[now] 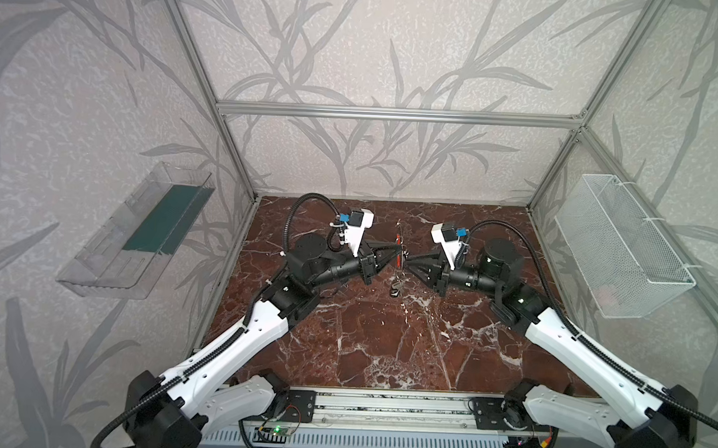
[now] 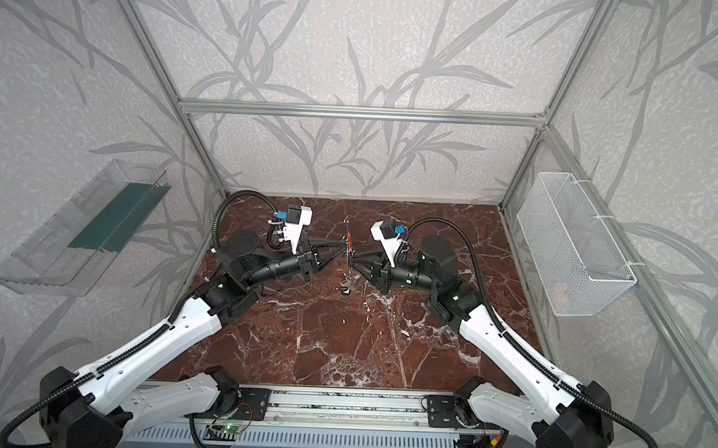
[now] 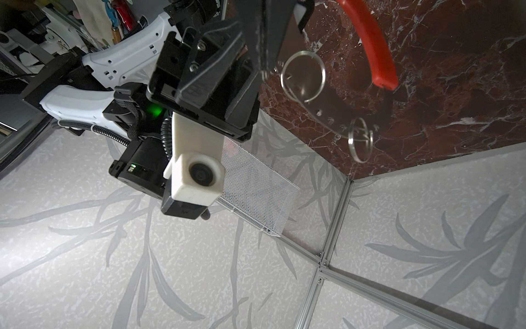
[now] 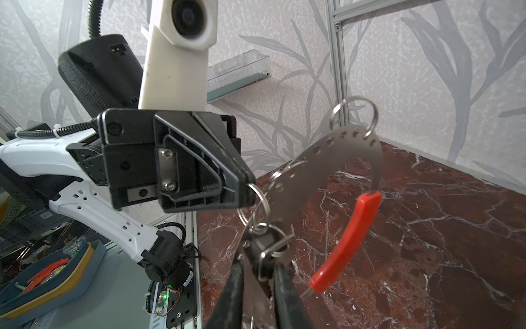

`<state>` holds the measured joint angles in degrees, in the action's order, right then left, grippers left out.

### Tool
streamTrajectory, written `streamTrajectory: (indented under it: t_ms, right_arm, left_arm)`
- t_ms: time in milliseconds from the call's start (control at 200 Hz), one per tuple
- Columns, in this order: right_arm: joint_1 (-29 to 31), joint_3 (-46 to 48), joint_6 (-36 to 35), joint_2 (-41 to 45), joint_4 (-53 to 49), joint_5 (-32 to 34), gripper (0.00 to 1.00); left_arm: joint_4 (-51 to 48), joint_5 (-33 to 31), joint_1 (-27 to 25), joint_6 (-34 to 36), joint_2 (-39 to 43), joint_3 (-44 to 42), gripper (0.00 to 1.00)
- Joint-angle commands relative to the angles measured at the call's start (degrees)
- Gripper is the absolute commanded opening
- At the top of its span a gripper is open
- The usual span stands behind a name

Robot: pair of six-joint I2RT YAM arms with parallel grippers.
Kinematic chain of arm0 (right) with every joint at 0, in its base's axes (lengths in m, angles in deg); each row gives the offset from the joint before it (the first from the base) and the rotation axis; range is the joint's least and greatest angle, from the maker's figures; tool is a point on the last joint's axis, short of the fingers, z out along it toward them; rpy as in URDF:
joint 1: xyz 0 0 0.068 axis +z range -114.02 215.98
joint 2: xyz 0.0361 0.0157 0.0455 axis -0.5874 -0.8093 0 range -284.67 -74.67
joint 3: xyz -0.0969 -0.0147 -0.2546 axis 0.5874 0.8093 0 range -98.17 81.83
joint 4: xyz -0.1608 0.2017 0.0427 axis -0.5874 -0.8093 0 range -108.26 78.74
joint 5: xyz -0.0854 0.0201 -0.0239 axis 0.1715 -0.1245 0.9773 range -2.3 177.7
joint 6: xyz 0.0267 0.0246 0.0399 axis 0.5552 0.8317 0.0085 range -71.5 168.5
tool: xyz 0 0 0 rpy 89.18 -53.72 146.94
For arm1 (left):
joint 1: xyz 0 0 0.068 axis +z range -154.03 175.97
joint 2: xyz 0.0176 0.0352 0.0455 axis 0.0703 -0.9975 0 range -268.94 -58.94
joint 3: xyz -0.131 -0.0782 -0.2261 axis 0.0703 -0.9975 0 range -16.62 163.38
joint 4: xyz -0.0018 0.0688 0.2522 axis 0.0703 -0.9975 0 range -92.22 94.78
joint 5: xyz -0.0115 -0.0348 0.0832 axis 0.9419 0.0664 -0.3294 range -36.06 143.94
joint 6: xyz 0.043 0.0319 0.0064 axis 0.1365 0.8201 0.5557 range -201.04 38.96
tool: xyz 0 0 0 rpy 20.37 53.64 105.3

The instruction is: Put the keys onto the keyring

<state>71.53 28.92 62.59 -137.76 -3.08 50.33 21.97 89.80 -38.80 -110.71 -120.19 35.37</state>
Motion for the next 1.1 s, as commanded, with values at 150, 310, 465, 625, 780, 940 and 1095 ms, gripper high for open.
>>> streamTrajectory:
  t_ms: [150, 310, 465, 625, 780, 940, 1095]
  right_arm:
    - [1.03, -1.77, -2.29, -0.21, -0.80, 0.36, 0.04]
    - [1.82, -1.68, -3.70, -0.01, -2.76, 0.36, 0.00]
    - [2.90, -1.51, -4.86, -0.01, -4.23, 0.99, 0.00]
    - [3.26, -1.34, -4.83, 0.09, -3.79, 1.26, 0.00]
    - [5.36, -2.52, -8.07, -0.92, -7.63, 1.79, 0.00]
    - [5.52, -1.76, -8.05, 0.26, -6.87, 3.85, 0.03]
    - [4.22, -0.59, -5.98, 2.11, -5.64, 5.99, 0.22]
  left_arm:
    - [2.85, -0.15, -0.10, -1.03, 0.52, 0.79, 0.00]
    - [3.20, -0.66, -0.08, -1.09, 0.45, 0.84, 0.00]
    - [3.55, -0.68, -0.15, -1.38, 0.31, 0.85, 0.00]
    - [3.81, -0.77, -0.08, -1.68, 0.17, 0.84, 0.00]
    - [4.43, -0.93, -0.12, -1.75, 0.22, 0.77, 0.00]
    - [4.43, -0.61, -0.16, -1.71, 0.15, 0.52, 0.00]
    - [4.43, -1.41, -0.13, -1.75, 0.43, 0.21, 0.00]
